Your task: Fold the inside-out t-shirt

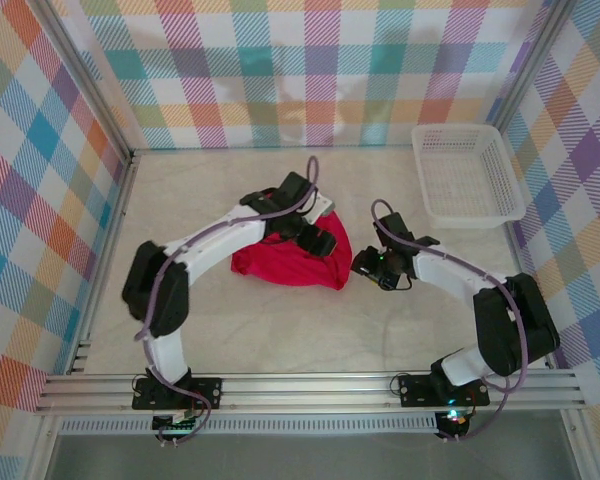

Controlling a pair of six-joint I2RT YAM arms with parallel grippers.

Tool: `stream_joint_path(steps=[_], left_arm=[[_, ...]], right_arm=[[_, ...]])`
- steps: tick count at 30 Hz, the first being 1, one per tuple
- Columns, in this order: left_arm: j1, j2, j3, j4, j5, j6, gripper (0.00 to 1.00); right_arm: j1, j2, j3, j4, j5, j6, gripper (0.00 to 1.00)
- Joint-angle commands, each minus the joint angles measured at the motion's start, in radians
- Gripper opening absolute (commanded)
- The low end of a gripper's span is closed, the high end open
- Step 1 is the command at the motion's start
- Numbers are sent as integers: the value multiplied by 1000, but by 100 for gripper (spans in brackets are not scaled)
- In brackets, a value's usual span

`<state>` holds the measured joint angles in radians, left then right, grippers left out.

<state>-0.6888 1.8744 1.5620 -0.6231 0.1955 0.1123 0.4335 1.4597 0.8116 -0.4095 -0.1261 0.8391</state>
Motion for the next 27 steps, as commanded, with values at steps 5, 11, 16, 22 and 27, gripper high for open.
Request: stream_joint_path(steps=[5, 11, 16, 22, 27], left_arm=[[-14, 215, 243, -185, -162, 191, 79], [-14, 297, 332, -225, -209, 188, 70], [-9, 308, 344, -254, -211, 163, 42], [21, 283, 417, -319, -251, 99, 0], [116, 139, 453, -322, -311, -31, 0]], right_arm=[[-6, -27, -37, 79, -119, 5, 52], [18, 24, -53, 149, -183, 24, 53], [32, 83, -30, 211, -213, 47, 54], [41, 232, 69, 291, -252, 86, 43], [11, 247, 229, 95, -171, -6, 0]])
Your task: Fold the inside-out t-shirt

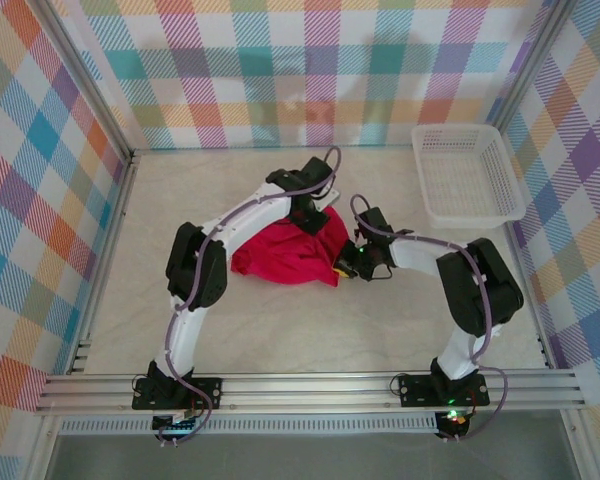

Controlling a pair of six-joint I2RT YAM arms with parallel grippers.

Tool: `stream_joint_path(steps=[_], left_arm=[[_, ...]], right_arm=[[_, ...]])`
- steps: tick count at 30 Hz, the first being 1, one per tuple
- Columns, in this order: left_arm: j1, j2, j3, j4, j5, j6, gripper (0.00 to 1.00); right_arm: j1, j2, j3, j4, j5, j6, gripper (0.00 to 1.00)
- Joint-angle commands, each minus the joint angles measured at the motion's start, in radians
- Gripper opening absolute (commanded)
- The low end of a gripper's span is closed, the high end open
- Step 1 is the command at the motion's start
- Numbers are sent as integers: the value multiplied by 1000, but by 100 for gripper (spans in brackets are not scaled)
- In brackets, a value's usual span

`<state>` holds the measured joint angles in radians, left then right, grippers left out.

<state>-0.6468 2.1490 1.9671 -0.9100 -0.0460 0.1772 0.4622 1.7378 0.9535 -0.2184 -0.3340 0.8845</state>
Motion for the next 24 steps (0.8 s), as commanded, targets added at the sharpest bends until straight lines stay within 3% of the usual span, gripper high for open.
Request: stream_joint_path(steps=[1, 5, 9, 13, 17, 19, 22, 24], left_arm=[[105, -176, 47, -33, -86, -121, 0], [222, -330, -1, -19, -159, -219, 0], [281, -451, -147, 36, -172, -271, 0], [282, -494, -283, 85, -54, -340, 0], [277, -494, -425, 163, 80, -439, 0], [272, -474, -464, 186, 126, -481, 0], [265, -442, -461, 174, 148, -514, 0], [265, -428, -445, 160, 154, -521, 0]], right_arm=[[-29, -60, 108, -163, 87, -87, 0], [-92, -174, 84, -321, 270, -182, 0], [-181, -242, -35, -351, 309, -200, 0], [-188, -253, -82, -311, 273, -198, 0], [-157, -219, -16, -347, 243, -202, 1], [-109, -234, 31, -392, 267, -202, 26], [-8, -272, 88, -425, 312, -200, 50], [56, -283, 108, -405, 307, -204, 60]])
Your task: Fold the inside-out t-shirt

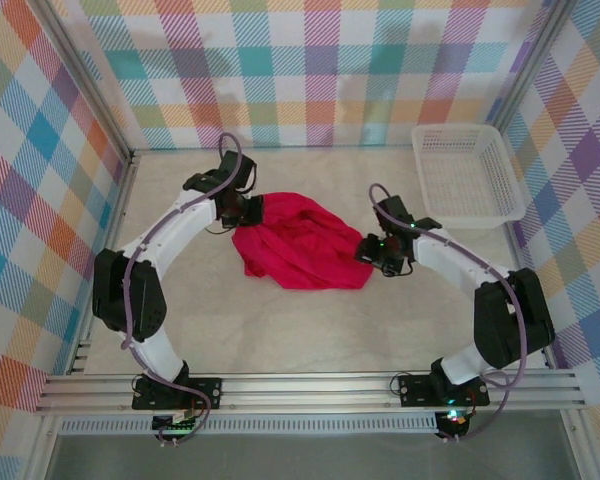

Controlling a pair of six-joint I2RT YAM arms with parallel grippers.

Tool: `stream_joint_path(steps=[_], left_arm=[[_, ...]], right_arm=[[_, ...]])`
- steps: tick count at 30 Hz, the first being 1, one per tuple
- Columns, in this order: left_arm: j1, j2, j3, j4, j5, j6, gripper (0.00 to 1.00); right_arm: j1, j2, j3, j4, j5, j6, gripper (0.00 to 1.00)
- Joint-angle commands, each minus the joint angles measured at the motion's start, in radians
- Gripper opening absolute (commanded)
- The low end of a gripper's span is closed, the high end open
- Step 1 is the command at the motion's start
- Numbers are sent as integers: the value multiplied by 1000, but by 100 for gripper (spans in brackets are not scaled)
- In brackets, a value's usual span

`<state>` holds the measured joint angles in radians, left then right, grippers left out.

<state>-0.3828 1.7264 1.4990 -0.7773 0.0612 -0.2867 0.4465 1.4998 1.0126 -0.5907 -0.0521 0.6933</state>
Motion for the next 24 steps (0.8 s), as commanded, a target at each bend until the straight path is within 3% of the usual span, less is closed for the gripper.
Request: stream_joint_path(steps=[1, 8, 16, 18, 20, 22, 24], left_arm=[[-1, -1, 29, 26, 53, -58, 0], [-1, 0, 69, 0, 27, -37, 0], [3, -6, 109, -32, 6, -20, 0], [4, -12, 111, -44, 1, -13, 0], [7, -20, 115, -61, -12, 0, 0], [11, -32, 116, -74, -33, 17, 0], [18, -45, 116, -80, -55, 30, 0]], right_arm=[[103, -43, 58, -19, 15, -16, 63], [216, 96, 92, 169, -125, -82, 72], [254, 356, 266, 180, -33, -178, 73], [249, 388, 316, 154, 25, -171, 49], [241, 369, 353, 119, 55, -158, 12], [238, 309, 374, 78, 78, -162, 0], [238, 239, 399, 26, 84, -183, 0]])
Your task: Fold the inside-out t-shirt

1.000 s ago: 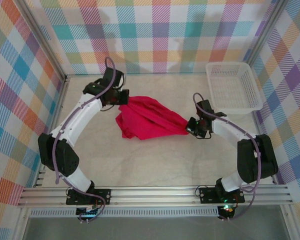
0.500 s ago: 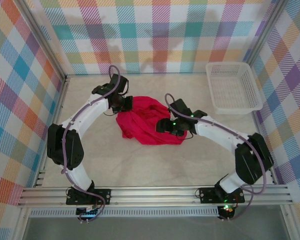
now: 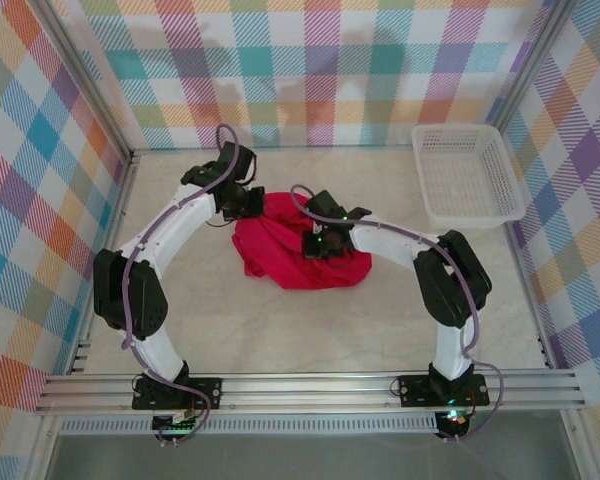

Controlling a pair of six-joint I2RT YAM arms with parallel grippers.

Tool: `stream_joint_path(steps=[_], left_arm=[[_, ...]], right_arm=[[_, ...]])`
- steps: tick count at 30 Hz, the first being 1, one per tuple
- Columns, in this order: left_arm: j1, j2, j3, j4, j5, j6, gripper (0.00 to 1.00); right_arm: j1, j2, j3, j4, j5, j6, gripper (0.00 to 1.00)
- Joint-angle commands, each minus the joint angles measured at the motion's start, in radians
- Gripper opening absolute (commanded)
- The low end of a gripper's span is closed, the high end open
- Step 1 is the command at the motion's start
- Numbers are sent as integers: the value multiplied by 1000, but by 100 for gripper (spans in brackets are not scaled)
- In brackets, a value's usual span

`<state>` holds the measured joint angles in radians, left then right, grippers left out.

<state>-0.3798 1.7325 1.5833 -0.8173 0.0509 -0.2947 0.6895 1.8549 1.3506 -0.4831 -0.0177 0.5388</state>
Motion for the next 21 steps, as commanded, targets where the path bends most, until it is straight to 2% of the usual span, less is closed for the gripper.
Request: stream_joint_path(steps=[1, 8, 13, 17, 19, 21], left_arm=[[18, -56, 33, -42, -50, 44, 0], [38, -80, 138, -105, -56, 70, 0], [35, -127, 147, -77, 46, 36, 0], [12, -130, 59, 10, 95, -13, 0], [1, -84, 36, 44, 105, -25, 0], [-2, -8, 53, 53, 94, -38, 0]], right_arm=[[-7, -154, 71, -107, 49, -42, 0], [-55, -453, 87, -209, -77, -50, 0], [-188, -624, -21, -167, -240, 16, 0], [-340, -641, -214, -56, -351, 66, 0], [-415, -592, -281, -17, -329, 64, 0], [-466, -498, -288, -14, -257, 58, 0]])
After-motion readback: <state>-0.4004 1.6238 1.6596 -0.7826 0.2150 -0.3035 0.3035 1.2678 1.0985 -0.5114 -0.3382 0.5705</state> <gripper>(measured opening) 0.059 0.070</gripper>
